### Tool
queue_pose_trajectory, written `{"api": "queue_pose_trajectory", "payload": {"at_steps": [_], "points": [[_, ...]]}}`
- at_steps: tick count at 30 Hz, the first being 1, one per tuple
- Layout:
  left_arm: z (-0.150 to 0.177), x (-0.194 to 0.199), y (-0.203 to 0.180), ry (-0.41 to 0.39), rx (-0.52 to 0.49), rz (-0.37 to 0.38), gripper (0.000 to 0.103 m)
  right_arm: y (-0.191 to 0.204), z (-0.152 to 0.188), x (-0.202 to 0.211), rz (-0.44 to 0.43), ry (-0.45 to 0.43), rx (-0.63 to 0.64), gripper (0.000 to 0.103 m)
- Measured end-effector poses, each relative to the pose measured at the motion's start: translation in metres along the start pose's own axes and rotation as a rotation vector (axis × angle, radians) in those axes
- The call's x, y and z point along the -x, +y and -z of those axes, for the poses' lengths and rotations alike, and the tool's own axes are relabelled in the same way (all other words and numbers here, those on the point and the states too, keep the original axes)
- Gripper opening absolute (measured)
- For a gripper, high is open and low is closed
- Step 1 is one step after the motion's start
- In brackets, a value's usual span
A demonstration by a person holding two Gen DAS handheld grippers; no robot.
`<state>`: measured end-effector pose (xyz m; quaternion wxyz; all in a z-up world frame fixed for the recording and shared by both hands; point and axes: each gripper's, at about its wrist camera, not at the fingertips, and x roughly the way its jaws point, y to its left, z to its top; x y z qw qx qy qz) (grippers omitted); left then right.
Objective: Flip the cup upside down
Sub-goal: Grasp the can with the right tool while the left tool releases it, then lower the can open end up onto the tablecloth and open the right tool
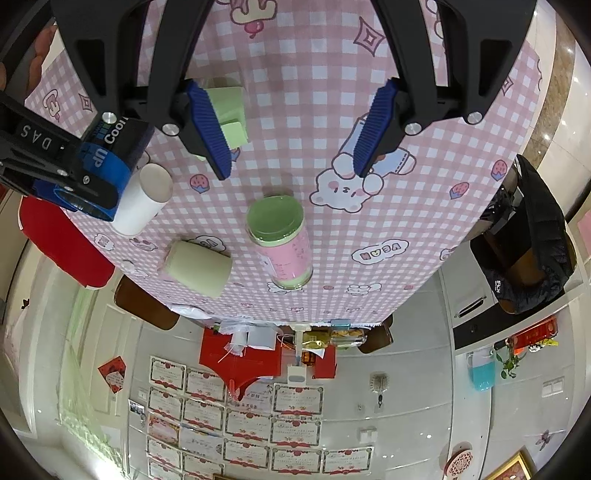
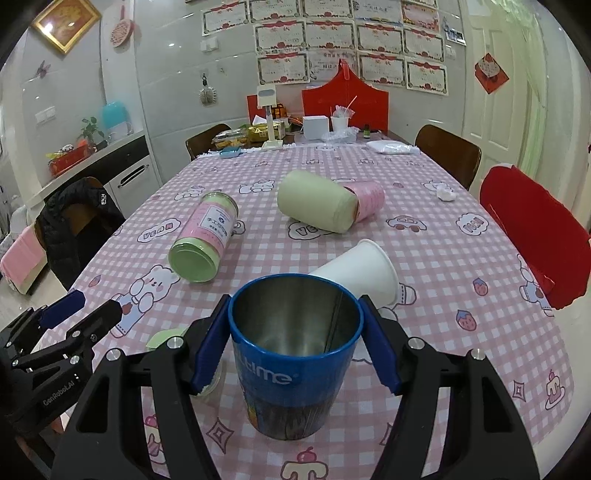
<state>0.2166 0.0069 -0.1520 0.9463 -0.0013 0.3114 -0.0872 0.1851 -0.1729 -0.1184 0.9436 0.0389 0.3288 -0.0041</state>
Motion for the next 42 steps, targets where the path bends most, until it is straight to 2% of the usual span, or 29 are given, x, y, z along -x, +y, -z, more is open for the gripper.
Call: {"api": "queue_pose_trajectory", "payload": {"at_steps": [13,17,20,25,37,42], "points": [[0.004,0.014,-0.005,-0.007,-0.024,0.003,0.068,0.006,0.013,0.014,0.003,-0.019,0.021,0.065],[0.006,0.022,-0.006,-0.015,-0.03,0.004,0.068,0.007,0.016,0.022,-0.025,-0.028,0.007,0.065],[0.007,0.03,-0.006,-0.023,-0.036,0.002,0.068,0.009,0.016,0.03,-0.019,-0.054,0.007,0.074],[0.008,0.047,-0.004,-0.048,-0.034,0.001,0.068,0.011,0.017,0.051,-0.021,-0.104,0.0,0.081],[0.01,0.117,-0.015,-0.183,-0.055,0.002,0.072,0.012,0.027,0.124,-0.013,-0.258,0.031,0.085],[0.012,0.151,-0.024,-0.254,-0.069,-0.003,0.072,0.016,0.033,0.158,-0.012,-0.333,0.057,0.09]]}}
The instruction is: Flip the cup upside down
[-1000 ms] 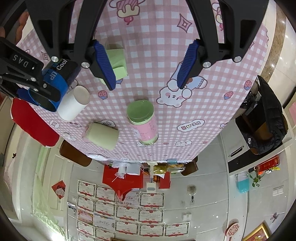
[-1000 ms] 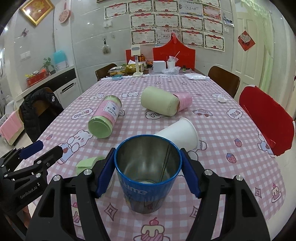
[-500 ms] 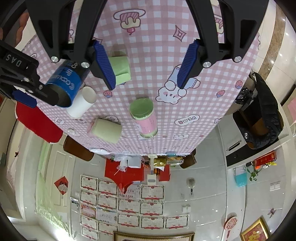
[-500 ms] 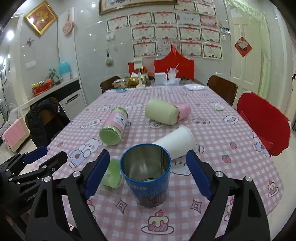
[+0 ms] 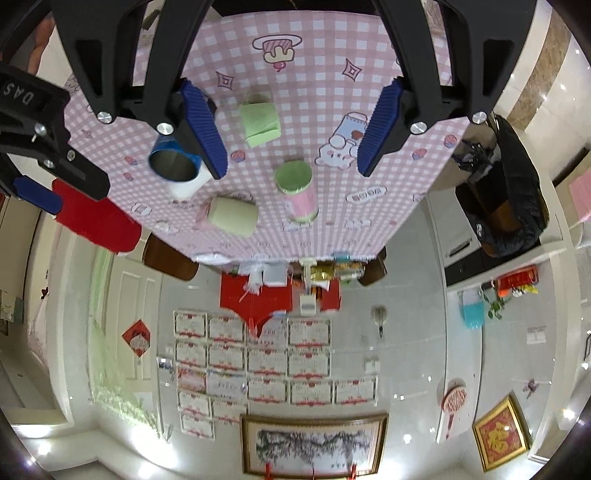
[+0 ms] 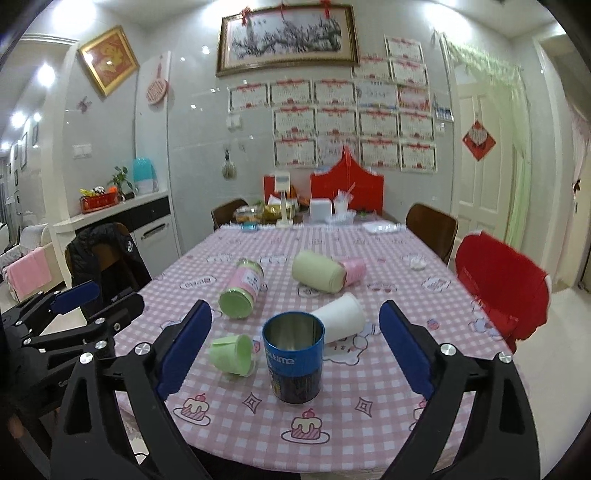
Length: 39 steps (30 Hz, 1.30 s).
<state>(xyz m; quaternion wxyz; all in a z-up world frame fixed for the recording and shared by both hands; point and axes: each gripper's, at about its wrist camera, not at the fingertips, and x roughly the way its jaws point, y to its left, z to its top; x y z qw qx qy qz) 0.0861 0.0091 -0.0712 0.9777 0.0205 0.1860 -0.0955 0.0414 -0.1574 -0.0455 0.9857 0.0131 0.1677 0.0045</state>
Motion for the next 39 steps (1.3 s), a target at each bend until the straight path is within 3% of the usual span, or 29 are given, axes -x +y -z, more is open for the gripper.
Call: {"api": "queue_pose_trajectory", "payload": {"at_steps": [10,16,29,39], "points": [[-0.015,0.056,-0.018,-0.132,-0.041,-0.019,0.074,-0.002,-0.009,0.052,0.002,-0.129,0.008,0.095],[-0.021,0.075,-0.023,-0.192,-0.052,-0.037,0.074,-0.003,-0.009,0.062,-0.001,-0.17,0.008,0.095],[-0.027,0.099,-0.029,-0.275,-0.053,-0.058,0.074,-0.005,-0.009,0.088,0.003,-0.253,0.013,0.095],[-0.027,0.102,-0.031,-0.284,-0.069,-0.065,0.074,-0.002,-0.006,0.091,0.007,-0.278,0.038,0.095]]}}
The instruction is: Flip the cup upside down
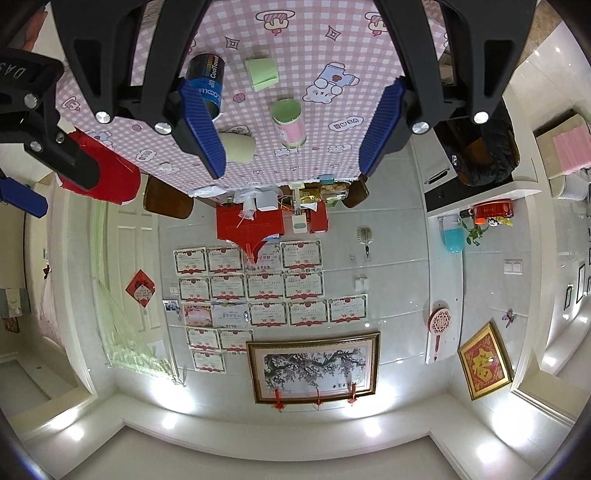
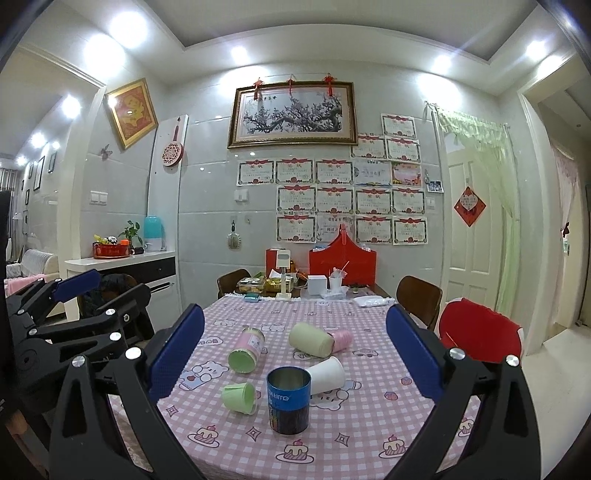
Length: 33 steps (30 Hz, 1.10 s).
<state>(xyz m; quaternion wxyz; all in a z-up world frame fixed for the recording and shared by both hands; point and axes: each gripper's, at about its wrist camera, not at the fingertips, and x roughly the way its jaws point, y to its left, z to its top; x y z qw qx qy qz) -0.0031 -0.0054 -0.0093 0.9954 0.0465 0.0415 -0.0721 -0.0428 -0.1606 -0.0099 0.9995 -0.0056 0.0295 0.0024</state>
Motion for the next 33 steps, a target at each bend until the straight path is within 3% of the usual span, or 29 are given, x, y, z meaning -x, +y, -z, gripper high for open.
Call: {"api": "queue_pose_trajectory", "payload": {"at_steps": [33], "points": [[0.0003,0.0023,0.0027,0.001,-0.005,-0.005,0.074,-0.0033,0.0064,-0.0016,-0.001,0.024,-0.015,0.095]]}}
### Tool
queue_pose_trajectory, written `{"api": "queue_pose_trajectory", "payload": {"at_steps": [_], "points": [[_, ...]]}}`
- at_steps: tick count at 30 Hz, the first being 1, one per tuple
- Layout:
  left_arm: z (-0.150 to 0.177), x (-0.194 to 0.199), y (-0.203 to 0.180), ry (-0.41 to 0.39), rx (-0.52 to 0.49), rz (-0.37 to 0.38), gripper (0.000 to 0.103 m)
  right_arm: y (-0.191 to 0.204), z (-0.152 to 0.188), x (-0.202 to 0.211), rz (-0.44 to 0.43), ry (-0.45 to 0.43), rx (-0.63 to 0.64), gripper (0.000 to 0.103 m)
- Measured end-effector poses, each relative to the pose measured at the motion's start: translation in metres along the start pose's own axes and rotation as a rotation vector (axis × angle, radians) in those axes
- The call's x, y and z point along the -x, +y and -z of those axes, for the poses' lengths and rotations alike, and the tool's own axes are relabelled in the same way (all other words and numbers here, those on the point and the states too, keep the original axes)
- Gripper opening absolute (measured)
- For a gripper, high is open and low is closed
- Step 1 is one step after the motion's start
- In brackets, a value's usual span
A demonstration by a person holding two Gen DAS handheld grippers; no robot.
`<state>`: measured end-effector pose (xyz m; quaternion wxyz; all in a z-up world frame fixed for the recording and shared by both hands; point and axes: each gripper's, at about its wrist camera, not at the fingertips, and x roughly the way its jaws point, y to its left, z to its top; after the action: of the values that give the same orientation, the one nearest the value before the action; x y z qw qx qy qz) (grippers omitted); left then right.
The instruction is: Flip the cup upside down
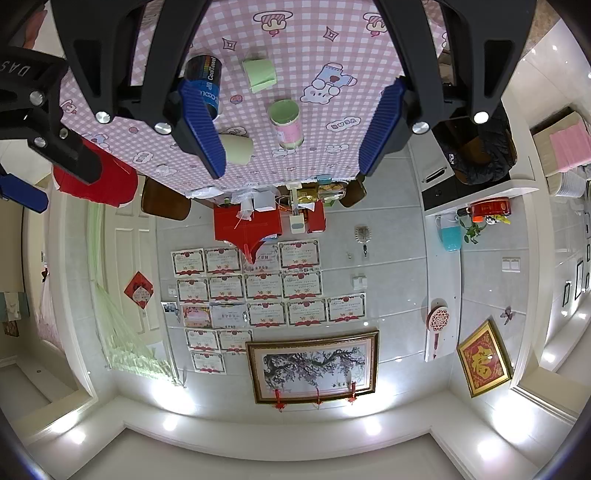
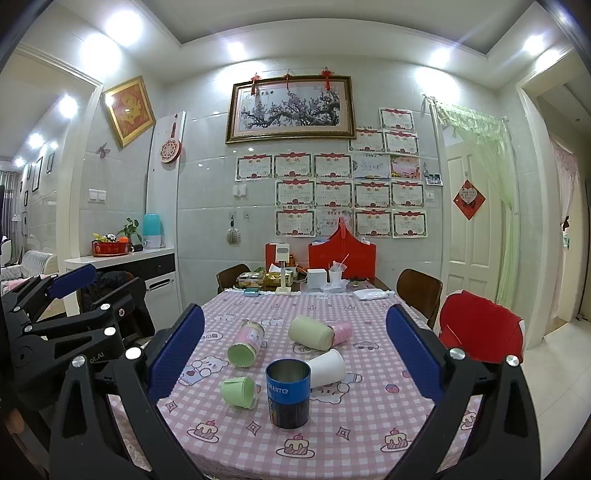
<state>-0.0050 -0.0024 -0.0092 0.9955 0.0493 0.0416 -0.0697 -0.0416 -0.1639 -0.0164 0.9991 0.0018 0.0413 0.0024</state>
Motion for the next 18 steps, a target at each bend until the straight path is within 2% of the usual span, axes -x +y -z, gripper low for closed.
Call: {"api": "queue_pose_trajectory", "payload": {"at_steps": [18], "points": [[0.0007,-0.0003,0.0004,0.001,0.0,0.0,0.074,-0.0004,0.0013,-0.0023,0.003,0.009,-0.004,0.095]]}}
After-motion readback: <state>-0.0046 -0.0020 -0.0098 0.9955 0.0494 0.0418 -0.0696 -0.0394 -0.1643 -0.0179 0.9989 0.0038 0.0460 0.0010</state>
